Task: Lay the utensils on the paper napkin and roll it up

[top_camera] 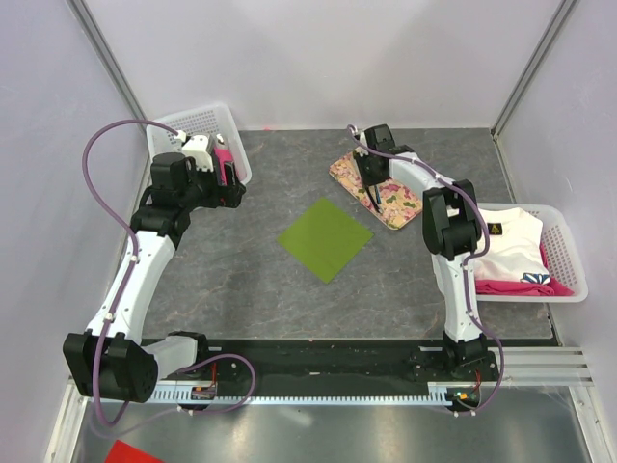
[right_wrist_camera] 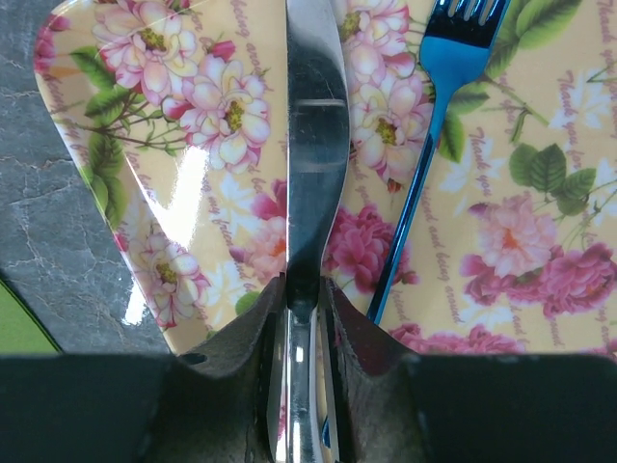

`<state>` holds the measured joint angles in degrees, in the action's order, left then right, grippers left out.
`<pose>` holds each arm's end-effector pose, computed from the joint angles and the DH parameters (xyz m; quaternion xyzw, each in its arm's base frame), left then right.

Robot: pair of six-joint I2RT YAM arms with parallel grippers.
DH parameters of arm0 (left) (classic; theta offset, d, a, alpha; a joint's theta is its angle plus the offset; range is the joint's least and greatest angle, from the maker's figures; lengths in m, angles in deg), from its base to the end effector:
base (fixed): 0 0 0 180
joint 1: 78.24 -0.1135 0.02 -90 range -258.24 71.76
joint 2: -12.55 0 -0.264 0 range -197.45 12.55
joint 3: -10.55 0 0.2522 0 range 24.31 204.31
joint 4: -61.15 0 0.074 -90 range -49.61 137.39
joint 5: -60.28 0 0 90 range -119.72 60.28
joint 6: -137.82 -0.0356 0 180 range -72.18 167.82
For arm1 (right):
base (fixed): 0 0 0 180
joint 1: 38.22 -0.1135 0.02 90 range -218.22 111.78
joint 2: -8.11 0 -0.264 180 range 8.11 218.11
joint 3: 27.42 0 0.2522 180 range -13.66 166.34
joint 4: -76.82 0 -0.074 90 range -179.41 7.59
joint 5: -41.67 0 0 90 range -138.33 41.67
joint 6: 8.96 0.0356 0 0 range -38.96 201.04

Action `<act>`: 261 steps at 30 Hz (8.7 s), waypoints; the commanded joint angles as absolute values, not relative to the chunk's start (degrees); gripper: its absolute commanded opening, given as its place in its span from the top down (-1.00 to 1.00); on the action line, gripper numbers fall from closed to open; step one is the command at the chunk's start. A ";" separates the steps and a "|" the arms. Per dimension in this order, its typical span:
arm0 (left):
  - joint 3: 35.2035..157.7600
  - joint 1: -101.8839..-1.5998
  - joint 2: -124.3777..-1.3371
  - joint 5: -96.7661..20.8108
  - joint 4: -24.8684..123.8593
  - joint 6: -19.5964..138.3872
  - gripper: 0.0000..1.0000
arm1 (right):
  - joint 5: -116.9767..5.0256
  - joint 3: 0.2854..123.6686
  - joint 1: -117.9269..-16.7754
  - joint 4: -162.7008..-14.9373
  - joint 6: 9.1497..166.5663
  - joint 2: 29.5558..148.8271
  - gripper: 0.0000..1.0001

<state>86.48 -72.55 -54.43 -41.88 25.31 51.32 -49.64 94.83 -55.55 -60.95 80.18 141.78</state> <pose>0.2609 -0.0335 0.3465 0.0716 0.8461 -0.1317 0.5115 0.4909 0.1540 0.1663 -0.1537 0.9375 0.0554 0.3071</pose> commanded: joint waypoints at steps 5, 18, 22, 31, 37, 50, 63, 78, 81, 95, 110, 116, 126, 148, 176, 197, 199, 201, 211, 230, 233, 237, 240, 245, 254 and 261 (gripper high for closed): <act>86.80 -72.62 -54.51 -40.17 28.67 49.93 -0.99 | -43.24 91.02 -59.49 -57.25 80.25 140.82 0.32; 87.95 -72.62 -55.92 -39.82 28.76 49.93 -1.00 | -42.36 93.30 -59.50 -53.64 80.95 142.32 1.00; 88.56 -72.62 -56.09 -38.95 28.85 49.75 -0.99 | -40.09 94.53 -59.67 -54.08 82.52 140.48 1.00; 90.23 -72.62 -56.80 -37.01 28.76 50.10 -1.00 | -38.49 96.56 -59.49 -55.93 89.65 133.10 1.00; 90.14 -72.62 -56.80 -36.48 28.85 49.75 -1.00 | -37.08 94.36 -59.67 -55.84 96.06 128.62 1.00; 90.58 -72.62 -56.36 -35.26 27.88 49.49 -1.00 | -37.51 87.41 -62.66 -55.75 101.43 127.29 0.25; 90.32 -72.70 -57.15 -36.22 28.32 50.72 -1.00 | -45.26 82.31 -66.60 -64.80 101.71 125.53 0.18; 89.44 -72.62 -57.06 -35.69 28.50 50.45 -1.00 | -42.62 90.40 -67.58 -62.34 93.70 136.51 0.29; 89.44 -72.62 -57.32 -35.61 28.41 50.28 -1.00 | -42.80 91.19 -67.49 -61.91 93.61 137.57 0.30; 88.82 -72.70 -57.06 -35.08 28.58 49.93 -1.00 | -40.43 93.04 -67.58 -59.36 93.09 141.52 0.43; 89.09 -72.70 -57.59 -35.60 28.41 49.93 -1.00 | -39.11 97.26 -68.63 -53.73 93.00 143.73 0.59; 89.44 -72.70 -57.68 -35.52 28.50 49.66 -1.00 | -36.47 97.00 -69.16 -53.73 93.44 143.46 0.98; 88.82 -72.62 -57.68 -35.96 28.41 50.10 -1.00 | -35.05 100.25 -68.81 -55.48 94.14 136.79 1.00; 89.97 -72.70 -58.73 -36.05 27.53 50.98 -1.00 | -37.79 89.70 -76.01 -51.80 113.56 127.11 1.00; 87.77 -72.70 -58.29 -35.52 27.53 51.59 -1.00 | -30.32 86.98 -76.90 -51.80 116.90 133.53 1.00; 87.16 -72.70 -58.47 -34.99 27.88 51.42 -1.00 | -29.61 88.12 -76.46 -52.06 117.34 135.02 1.00; 87.07 -72.70 -58.82 -35.08 27.88 51.42 -0.99 | -29.26 88.12 -76.46 -52.15 117.52 135.20 1.00; 87.07 -72.70 -58.82 -34.99 27.97 51.51 -1.00 | -28.91 88.38 -76.37 -52.06 117.43 135.46 1.00; 86.98 -72.70 -59.43 -35.25 28.23 51.42 -1.00 | -29.61 89.70 -76.11 -51.97 117.52 135.82 1.00; 86.98 -72.70 -60.05 -35.08 28.49 51.42 -1.00 | -29.35 91.46 -75.58 -51.80 117.43 137.92 1.00; 86.89 -72.70 -59.96 -34.90 28.41 51.33 -1.00 | -30.57 91.90 -75.31 -51.71 117.25 138.54 1.00; 86.89 -72.70 -60.14 -34.81 28.32 50.98 -1.00 | -31.72 91.99 -75.31 -52.06 117.17 139.24 0.63; 86.89 -72.70 -60.05 -34.73 28.32 50.80 -1.00 | -32.16 91.99 -75.14 -52.06 117.52 139.24 0.50; 87.42 -72.70 -60.14 -34.64 28.06 50.63 -1.00 | -33.66 92.78 -75.05 -52.15 117.17 138.02 0.01; 89.79 -72.70 -58.30 -39.73 26.91 52.03 -1.00 | -40.59 96.29 -74.61 -55.13 106.91 131.69 -0.22; 91.28 -72.70 -56.97 -53.79 26.39 50.01 -1.00 | -51.73 96.65 -67.42 -57.25 94.50 127.55 -0.47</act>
<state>87.73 -72.55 -58.87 -44.42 26.20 51.28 -42.71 94.39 -73.34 -54.34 103.22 132.86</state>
